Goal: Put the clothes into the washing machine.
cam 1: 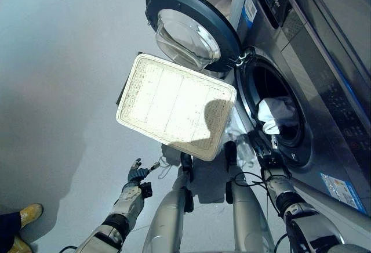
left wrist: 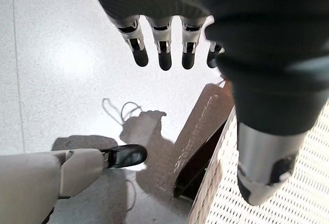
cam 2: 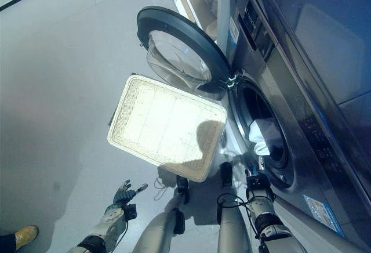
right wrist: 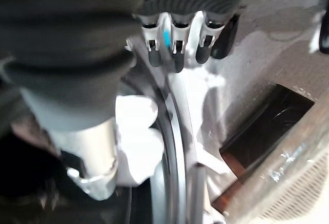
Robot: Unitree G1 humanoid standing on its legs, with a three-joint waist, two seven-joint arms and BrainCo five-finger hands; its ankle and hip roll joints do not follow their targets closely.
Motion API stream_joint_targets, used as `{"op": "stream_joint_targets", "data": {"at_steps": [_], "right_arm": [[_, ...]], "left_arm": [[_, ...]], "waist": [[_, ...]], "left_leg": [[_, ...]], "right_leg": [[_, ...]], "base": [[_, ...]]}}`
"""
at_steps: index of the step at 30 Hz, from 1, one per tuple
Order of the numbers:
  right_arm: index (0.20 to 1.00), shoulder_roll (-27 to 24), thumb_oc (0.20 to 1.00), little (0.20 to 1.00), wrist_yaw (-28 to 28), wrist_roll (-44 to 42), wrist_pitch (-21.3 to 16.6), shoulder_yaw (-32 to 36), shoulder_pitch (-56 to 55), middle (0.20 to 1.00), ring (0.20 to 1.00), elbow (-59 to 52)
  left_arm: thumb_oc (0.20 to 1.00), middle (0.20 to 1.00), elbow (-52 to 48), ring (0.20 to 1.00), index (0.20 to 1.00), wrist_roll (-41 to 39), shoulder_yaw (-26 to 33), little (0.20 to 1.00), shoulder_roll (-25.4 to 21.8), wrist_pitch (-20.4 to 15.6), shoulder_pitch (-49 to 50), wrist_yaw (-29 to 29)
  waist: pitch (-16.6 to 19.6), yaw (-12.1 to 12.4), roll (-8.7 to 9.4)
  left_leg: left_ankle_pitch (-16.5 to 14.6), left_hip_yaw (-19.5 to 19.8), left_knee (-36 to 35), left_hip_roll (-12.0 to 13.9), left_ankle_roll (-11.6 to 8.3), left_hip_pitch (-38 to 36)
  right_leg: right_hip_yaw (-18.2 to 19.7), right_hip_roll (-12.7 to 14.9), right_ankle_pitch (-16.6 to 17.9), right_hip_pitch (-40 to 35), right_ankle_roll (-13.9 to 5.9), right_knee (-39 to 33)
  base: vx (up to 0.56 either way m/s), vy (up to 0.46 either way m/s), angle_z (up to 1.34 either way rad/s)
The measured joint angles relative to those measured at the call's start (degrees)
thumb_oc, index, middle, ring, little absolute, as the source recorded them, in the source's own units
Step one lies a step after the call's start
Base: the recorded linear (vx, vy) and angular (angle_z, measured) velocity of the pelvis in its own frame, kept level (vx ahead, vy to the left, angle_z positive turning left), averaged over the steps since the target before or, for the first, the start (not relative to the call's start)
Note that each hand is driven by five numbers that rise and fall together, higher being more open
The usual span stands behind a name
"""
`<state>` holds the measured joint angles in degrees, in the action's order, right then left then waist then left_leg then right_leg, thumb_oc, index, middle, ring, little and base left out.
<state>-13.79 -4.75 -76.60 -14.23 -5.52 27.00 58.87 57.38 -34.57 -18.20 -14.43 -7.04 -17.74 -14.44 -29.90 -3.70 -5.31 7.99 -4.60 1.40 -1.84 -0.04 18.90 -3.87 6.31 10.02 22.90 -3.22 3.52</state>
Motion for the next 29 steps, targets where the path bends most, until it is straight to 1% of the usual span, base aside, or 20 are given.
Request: {"op": "stream_joint_targets", "data": {"at_steps": [2,3,4,5,6,8,9,10,11,12,13,14,15,16,17,20,22,24,27,29], "right_arm": [[1.0,-0.7,1.0,1.0,-2.3,13.8,-1.2,-3.1,-2.1,1.0,1.0,0.0],[1.0,-1.0,1.0,1.0,-3.3,19.6,-1.3,-4.3,-2.4,1.0,1.0,0.3],[1.0,-1.6,1.0,1.0,-3.8,23.6,-1.4,-6.0,-2.8,1.0,1.0,0.5],[1.0,-2.7,1.0,1.0,-3.8,30.2,-1.4,-6.9,-4.1,1.0,1.0,1.2],[1.0,-3.1,1.0,1.0,-3.1,32.3,-1.4,-6.6,-4.4,1.0,1.0,2.6],[1.0,-3.6,1.0,1.0,-2.0,33.4,-1.4,-5.6,-5.2,1.0,1.0,4.6],[1.0,-3.7,1.0,1.0,-1.3,33.8,-1.3,-5.5,-5.7,1.0,1.0,5.3],[1.0,-3.9,1.0,1.0,-0.4,34.5,-1.3,-5.5,-5.8,1.0,1.0,6.0],[1.0,-3.9,1.0,1.0,0.7,35.3,-1.2,-5.6,-6.8,1.0,1.0,7.1],[1.0,-3.7,1.0,1.0,1.5,36.1,-1.0,-5.6,-7.9,1.0,1.0,7.8],[1.0,-3.7,1.0,1.0,1.8,37.0,-0.9,-5.7,-8.3,1.0,1.0,7.8],[1.0,-3.5,1.0,1.0,1.8,40.7,-0.3,-6.4,-8.9,1.0,1.0,8.6],[1.0,-3.4,1.0,1.0,2.0,42.5,0.0,-6.6,-9.7,1.0,1.0,8.7],[1.0,-3.4,1.0,1.0,3.1,47.0,0.7,-7.4,-12.3,1.0,1.0,8.8],[1.0,-3.4,1.0,1.0,3.6,48.7,1.0,-7.9,-13.0,1.0,1.0,8.8],[1.0,-3.5,1.0,1.0,6.5,54.0,2.4,-10.0,-14.1,1.0,1.0,8.8],[1.0,-3.4,1.0,1.0,8.3,55.7,3.3,-10.4,-15.8,1.0,1.0,8.8],[1.0,-2.8,1.0,1.0,12.5,58.2,4.5,-11.0,-17.5,1.0,1.0,8.9],[1.0,-2.0,1.0,1.0,15.6,60.3,4.8,-11.1,-20.3,1.0,1.0,9.0],[1.0,-0.8,1.0,1.0,17.0,61.2,5.9,-11.1,-23.0,1.0,1.0,9.1]], "left_arm": [[1.0,1.0,0.3,1.0,1.0,0.0,0.0,1.0,0.0,0.1,1.0,1.7],[1.0,1.0,0.3,1.0,1.0,0.0,0.6,1.0,-0.3,0.1,1.7,2.6],[1.0,1.0,0.4,1.0,1.0,0.0,1.7,1.0,-0.3,0.2,2.1,3.3],[1.0,1.0,0.7,1.0,1.0,0.0,2.6,1.0,-0.8,0.6,3.2,4.2],[1.0,1.0,1.7,1.0,1.0,0.0,2.9,1.0,-1.3,0.9,3.7,5.1],[1.0,1.0,3.7,1.0,1.0,0.1,3.8,1.0,-2.1,1.5,4.8,6.2],[1.0,1.0,4.8,1.0,1.0,0.1,3.8,1.0,-2.3,1.6,4.9,6.7],[1.0,1.0,6.1,1.0,1.0,0.1,3.8,1.0,-2.3,1.7,5.0,7.5],[1.0,1.0,7.0,1.0,1.0,0.1,3.8,1.0,-2.3,1.7,5.7,8.3],[1.0,1.0,7.1,1.0,1.0,0.1,3.8,1.0,-2.2,1.7,6.8,8.9],[1.0,1.0,7.2,1.0,1.0,0.1,3.8,1.0,-2.2,1.6,7.1,9.4],[1.0,1.0,7.8,1.0,1.0,0.1,4.6,1.0,-1.9,1.5,7.5,10.7],[1.0,1.0,7.9,1.0,1.0,0.1,5.0,1.0,-1.6,1.5,7.6,11.5],[1.0,1.0,7.8,1.0,1.0,0.1,4.8,1.0,-1.4,1.4,8.7,14.1],[1.0,1.0,7.7,1.0,1.0,0.1,4.8,1.0,-1.4,1.1,9.3,15.0],[1.0,1.0,8.1,1.0,1.0,0.1,5.9,1.0,-1.3,1.4,10.5,19.9],[1.0,1.0,8.2,1.0,1.0,0.1,6.0,1.0,-1.3,1.5,11.3,22.3],[1.0,1.0,8.5,1.0,1.0,0.6,6.0,1.0,-1.3,1.7,13.6,26.1],[1.0,1.0,10.0,1.0,1.0,4.8,5.9,1.0,-0.7,1.8,15.7,28.2],[1.0,1.0,10.8,1.0,1.0,6.7,5.9,1.0,-0.4,2.6,17.2,28.6]], "waist": [[0.1,0.3,0.32],[0.3,0.7,0.68],[0.5,1.0,0.94],[1.9,1.5,1.82],[2.6,1.5,2.36],[3.9,1.7,3.57],[4.2,1.7,3.78],[4.4,1.7,3.9],[5.5,1.7,3.92],[7.4,1.7,3.92],[8.1,2.0,3.93],[8.3,2.3,3.94],[8.5,2.6,3.94],[11.1,3.4,4.15],[12.4,3.6,4.32],[14.0,4.4,4.66],[15.7,4.5,4.88],[17.9,4.6,5.43],[20.8,4.6,5.97],[23.1,4.5,6.55]], "left_leg": [[-0.2,0.7,-0.7,0.2,-0.24,-3.4],[-0.4,0.9,-1.1,0.7,-0.08,-4.4],[-0.4,1.0,-1.4,0.7,-0.03,-5.0],[-0.4,1.4,-1.9,0.8,-0.05,-5.6],[-0.4,1.7,-2.0,0.9,-0.07,-5.7],[-0.4,1.8,-2.7,1.0,-0.17,-7.0],[-0.4,1.9,-3.0,1.1,-0.18,-7.5],[-0.5,2.1,-3.4,1.1,-0.23,-8.4],[-0.5,2.3,-4.1,1.1,-0.27,-9.5],[-0.5,2.4,-4.6,1.2,-0.32,-9.5],[-0.5,2.6,-4.9,1.3,-0.38,-9.8],[-0.4,3.1,-6.1,1.4,-0.54,-12.2],[-0.1,3.2,-6.5,1.4,-1.05,-13.4],[-0.8,3.3,-6.5,1.7,-1.52,-14.3],[-1.0,3.5,-6.5,1.9,-1.66,-14.2],[-1.3,4.5,-6.5,2.2,-1.95,-16.6],[-2.0,4.8,-6.5,2.5,-2.26,-17.3],[-3.0,4.8,-6.6,2.9,-2.4,-19.5],[-4.0,4.6,-6.8,3.2,-2.35,-21.3],[-4.5,4.5,-6.8,3.5,-2.51,-22.3]], "right_leg": [[-1.0,-0.1,-0.5,-3.6,0.09,-0.7],[-1.3,-0.1,-0.7,-4.7,0.13,-1.0],[-1.4,-0.1,-0.9,-5.3,0.31,-1.2],[-1.5,-0.3,-1.0,-5.9,0.5,-1.6],[-1.7,-0.4,-1.0,-6.2,0.51,-1.9],[-2.0,-0.5,-1.2,-7.4,0.35,-2.0],[-2.2,-0.6,-1.2,-8.0,0.33,-2.4],[-2.6,-0.6,-1.2,-9.2,0.31,-3.1],[-2.9,-0.7,-1.2,-10.4,0.3,-3.9],[-3.1,-0.8,-1.2,-10.5,0.3,-4.6],[-3.2,-0.8,-1.2,-10.9,0.29,-4.9],[-3.9,-1.0,-0.8,-13.8,0.28,-6.8],[-4.2,-1.1,-0.7,-15.3,0.31,-7.6],[-4.7,-1.4,-1.2,-16.8,0.46,-8.5],[-4.7,-1.6,-1.3,-16.9,0.53,-8.7],[-5.9,-2.1,-2.1,-19.7,0.81,-8.7],[-6.2,-2.3,-3.0,-20.7,0.85,-8.7],[-6.3,-2.5,-3.9,-23.1,0.93,-8.7],[-6.3,-2.8,-4.8,-25.1,0.95,-8.8],[-6.3,-3.0,-5.4,-26.1,1.15,-8.7]], "base": [[0.01,-0.031,0.16],[0.05,-0.055,0.09],[0.06,-0.069,0.04],[0.07,-0.068,0.09],[0.06,-0.067,0.11],[0.07,-0.056,0.09],[0.07,-0.046,0.05],[0.03,-0.019,0.09],[0.08,-0.048,0.1],[0.09,-0.055,0.06],[0.11,-0.077,0.07],[0.05,-0.047,0.09],[0.08,-0.055,0.15],[0.08,-0.045,0.13],[0.12,-0.051,0.13],[0.1,-0.018,0.16],[0.12,-0.012,0.11],[0.15,-0.016,-0.01],[0.12,-0.013,-0.02],[0.13,-0.02,-0.02]]}}
